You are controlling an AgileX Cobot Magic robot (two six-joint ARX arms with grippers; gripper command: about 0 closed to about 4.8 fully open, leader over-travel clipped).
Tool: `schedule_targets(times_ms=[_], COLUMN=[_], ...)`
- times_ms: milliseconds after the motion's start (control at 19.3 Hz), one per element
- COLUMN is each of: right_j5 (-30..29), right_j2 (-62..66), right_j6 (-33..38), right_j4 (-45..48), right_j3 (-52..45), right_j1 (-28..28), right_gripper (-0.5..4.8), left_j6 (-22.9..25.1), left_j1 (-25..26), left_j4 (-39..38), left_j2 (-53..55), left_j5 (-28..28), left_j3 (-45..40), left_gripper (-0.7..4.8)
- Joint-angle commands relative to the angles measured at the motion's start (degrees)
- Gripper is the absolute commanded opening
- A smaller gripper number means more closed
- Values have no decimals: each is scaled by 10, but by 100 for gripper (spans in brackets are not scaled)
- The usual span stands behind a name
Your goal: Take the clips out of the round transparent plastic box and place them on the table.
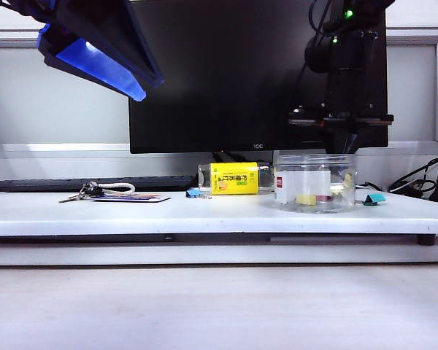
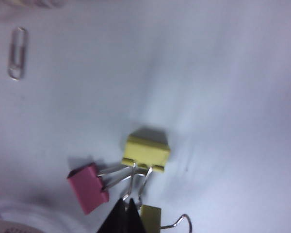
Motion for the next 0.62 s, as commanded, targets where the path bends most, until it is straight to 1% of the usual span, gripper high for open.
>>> schedule_targets(times_ms=[52, 104, 415, 623], right_j5=[-1, -1, -1, -2], right_j2=[-4, -4, -5, -28], right_j6=[-2, -2, -1, -2], right_j4=[13, 13, -8, -22], right_j3=[3, 3, 8, 9], right_j1=[2, 2, 2, 2], right_gripper=[30, 56, 59, 58], left_j6=[2, 2, 2, 2], left_j1=[0, 0, 0, 0], left_j4=[3, 3, 3, 3], left_j2=[-1, -1, -1, -1], left_j5=[1, 1, 1, 2], left_j3=[2, 2, 2, 2], left_gripper=[214, 214, 214, 214])
